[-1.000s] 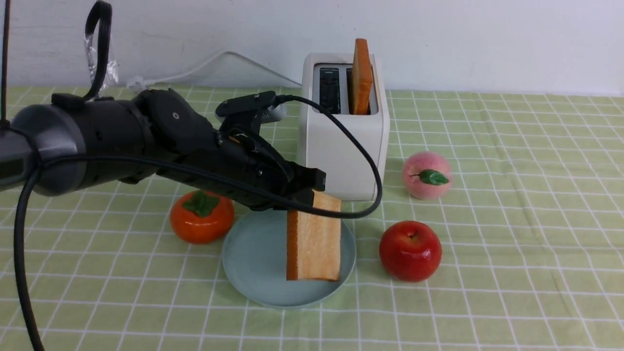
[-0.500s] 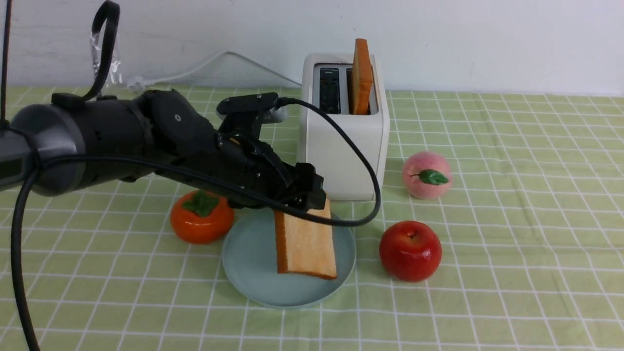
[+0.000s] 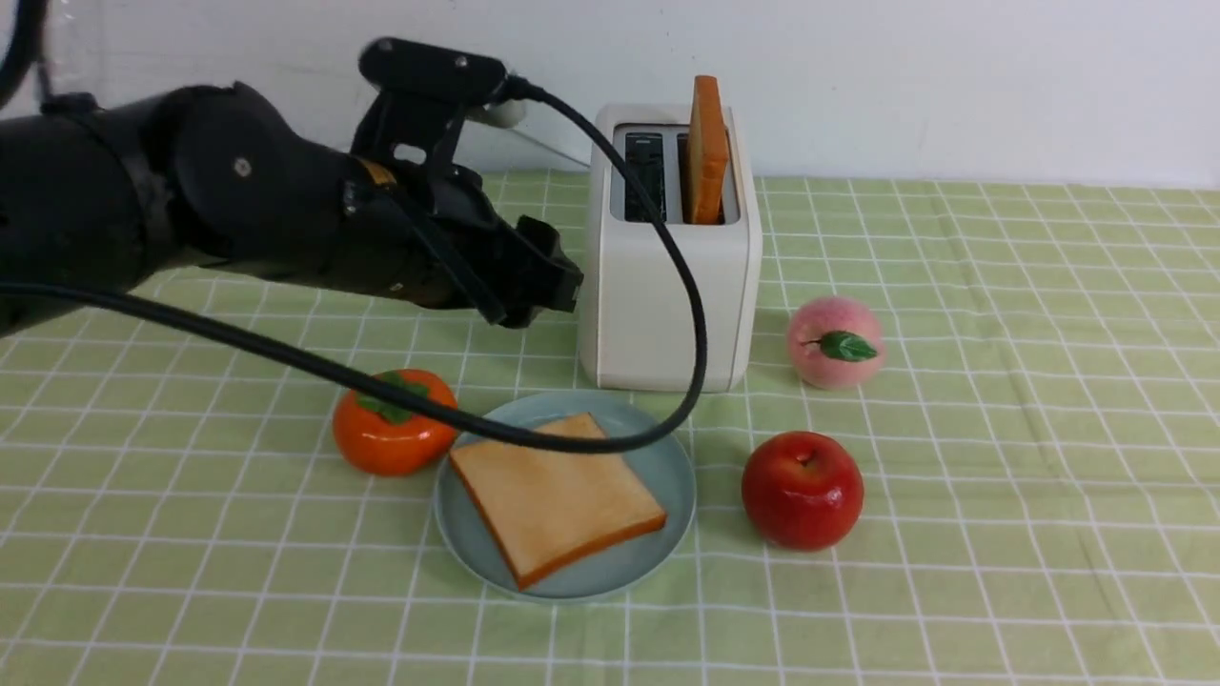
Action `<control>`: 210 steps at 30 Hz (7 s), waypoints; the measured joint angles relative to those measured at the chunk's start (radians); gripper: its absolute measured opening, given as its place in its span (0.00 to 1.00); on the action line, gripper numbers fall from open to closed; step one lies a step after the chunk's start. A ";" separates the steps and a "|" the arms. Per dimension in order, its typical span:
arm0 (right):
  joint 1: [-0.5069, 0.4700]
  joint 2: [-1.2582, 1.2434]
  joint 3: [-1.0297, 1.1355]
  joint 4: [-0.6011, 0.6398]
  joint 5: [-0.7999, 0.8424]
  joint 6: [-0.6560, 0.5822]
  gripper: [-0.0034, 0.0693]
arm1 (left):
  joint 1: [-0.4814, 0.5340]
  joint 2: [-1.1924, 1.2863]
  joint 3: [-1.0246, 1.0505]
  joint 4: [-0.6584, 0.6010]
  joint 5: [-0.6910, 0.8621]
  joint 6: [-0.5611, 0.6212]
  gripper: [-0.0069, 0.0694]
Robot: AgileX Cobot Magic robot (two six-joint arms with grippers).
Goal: Take toasted bread from bread machine on green coffee tablecloth place on plate.
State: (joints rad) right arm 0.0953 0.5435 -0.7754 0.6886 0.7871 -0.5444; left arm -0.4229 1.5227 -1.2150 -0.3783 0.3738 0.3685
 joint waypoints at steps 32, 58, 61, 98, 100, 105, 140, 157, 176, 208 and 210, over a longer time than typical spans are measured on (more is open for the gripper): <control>0.143 0.583 -0.267 0.141 0.020 -0.075 0.05 | 0.000 -1.351 0.806 0.067 0.016 -0.211 0.07; 0.325 1.246 -0.670 -0.053 -0.723 0.000 0.81 | 0.000 -1.392 0.865 0.073 0.013 -0.215 0.07; 0.325 1.303 -0.697 -0.044 -0.752 0.001 0.87 | 0.000 -1.392 0.865 0.073 0.013 -0.215 0.07; 0.336 1.239 -0.795 -0.019 -0.861 0.004 0.23 | 0.000 -1.392 0.866 0.073 0.013 -0.215 0.07; 0.338 1.168 -0.795 -0.019 -0.781 0.004 0.23 | 0.000 -1.392 0.866 0.073 0.013 -0.215 0.07; 0.339 1.026 -0.799 -0.046 -0.453 0.004 0.22 | 0.000 -1.392 0.866 0.073 0.013 -0.215 0.08; 0.429 1.188 -0.474 0.418 -0.197 -0.300 0.22 | 0.000 -1.392 0.866 0.073 0.013 -0.215 0.08; 0.429 1.299 -0.474 0.575 -0.374 -0.383 0.22 | 0.000 -1.392 0.866 0.073 0.013 -0.215 0.09; 0.366 1.175 -0.474 0.362 -0.365 -0.350 0.79 | 0.000 -1.392 0.866 0.073 0.012 -0.215 0.09; 0.343 0.038 0.038 -0.540 0.198 0.698 0.05 | 0.000 -1.392 0.868 -0.005 -0.008 -0.233 0.07; 0.343 -0.023 0.086 -0.545 0.153 0.718 0.05 | 0.000 -1.392 0.868 -0.005 -0.005 -0.233 0.07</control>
State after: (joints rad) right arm 0.4385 0.5202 -0.6889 0.1437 0.9403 0.1732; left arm -0.4229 0.1310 -0.3473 -0.3834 0.3691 0.1354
